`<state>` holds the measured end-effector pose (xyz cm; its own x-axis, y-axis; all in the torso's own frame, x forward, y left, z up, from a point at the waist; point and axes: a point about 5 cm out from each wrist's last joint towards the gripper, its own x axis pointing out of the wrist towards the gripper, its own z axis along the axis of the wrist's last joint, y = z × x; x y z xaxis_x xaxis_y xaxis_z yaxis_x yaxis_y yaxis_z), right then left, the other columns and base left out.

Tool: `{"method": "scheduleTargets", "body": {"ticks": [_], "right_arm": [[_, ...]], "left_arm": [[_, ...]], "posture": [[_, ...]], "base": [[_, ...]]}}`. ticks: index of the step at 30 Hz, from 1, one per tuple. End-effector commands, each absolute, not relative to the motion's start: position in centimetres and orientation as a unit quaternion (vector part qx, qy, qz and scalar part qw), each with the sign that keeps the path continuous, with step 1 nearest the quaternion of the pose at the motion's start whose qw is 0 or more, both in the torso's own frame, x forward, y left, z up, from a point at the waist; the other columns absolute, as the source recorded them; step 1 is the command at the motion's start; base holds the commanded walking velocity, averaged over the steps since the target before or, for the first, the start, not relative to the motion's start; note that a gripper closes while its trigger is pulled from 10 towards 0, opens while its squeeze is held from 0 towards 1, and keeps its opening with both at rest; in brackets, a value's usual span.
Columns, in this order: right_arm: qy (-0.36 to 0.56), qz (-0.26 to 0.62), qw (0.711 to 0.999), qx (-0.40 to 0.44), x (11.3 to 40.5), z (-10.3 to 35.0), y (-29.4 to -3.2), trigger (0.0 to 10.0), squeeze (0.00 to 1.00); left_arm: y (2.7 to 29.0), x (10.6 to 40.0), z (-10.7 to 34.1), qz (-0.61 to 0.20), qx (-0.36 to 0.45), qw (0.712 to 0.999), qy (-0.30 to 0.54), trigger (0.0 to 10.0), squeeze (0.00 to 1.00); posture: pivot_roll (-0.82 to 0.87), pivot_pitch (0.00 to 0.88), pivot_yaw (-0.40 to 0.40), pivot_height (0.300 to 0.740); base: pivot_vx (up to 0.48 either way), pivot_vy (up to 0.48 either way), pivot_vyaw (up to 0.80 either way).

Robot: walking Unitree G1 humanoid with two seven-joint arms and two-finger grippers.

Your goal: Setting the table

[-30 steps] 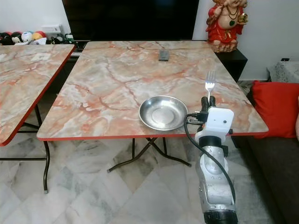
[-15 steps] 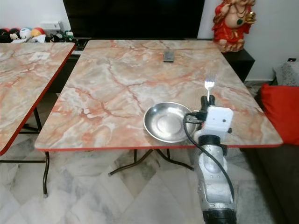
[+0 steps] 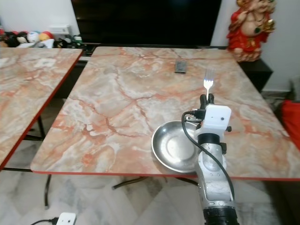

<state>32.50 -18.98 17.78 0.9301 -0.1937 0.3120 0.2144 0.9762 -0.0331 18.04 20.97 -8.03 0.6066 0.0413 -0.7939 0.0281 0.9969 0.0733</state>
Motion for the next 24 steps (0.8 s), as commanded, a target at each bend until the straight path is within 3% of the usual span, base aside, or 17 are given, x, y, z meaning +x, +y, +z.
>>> {"method": "scheduleTargets", "body": {"ticks": [1, 7, 13, 24], "right_arm": [[-0.141, -0.127, 0.981, -0.045, 32.7, 17.8, -20.0, 10.0, 0.0], [-0.051, -0.15, 0.984, -0.081, 33.9, 16.2, -22.5, 10.0, 0.0], [0.046, -0.15, 0.986, -0.051, 35.0, 14.2, -24.1, 10.0, 0.0], [0.089, -0.121, 0.988, -0.023, 36.2, 12.9, -24.1, 10.0, 0.0]], "left_arm": [[21.1, 16.8, -8.6, 0.005, 0.038, 0.883, 0.467, 10.0, 0.0], [21.0, 16.9, -8.6, 0.004, 0.038, 0.883, 0.468, 10.0, 0.0], [21.2, 15.7, -9.0, 0.003, 0.036, 0.88, 0.474, 10.0, 0.0], [22.3, 12.1, -9.9, 0.006, 0.039, 0.868, 0.495, 10.0, 0.0]], "posture": [[-0.04, 0.083, 0.001, 0.74], [-0.04, 0.091, 0.006, 0.74], [-0.05, 0.1, 0.021, 0.74], [-0.03, 0.109, 0.037, 0.74]], "base": [[0.0, 0.0, 0.0], [0.0, 0.0, 0.0], [0.0, 0.0, 0.0], [0.0, 0.0, 0.0]]}}
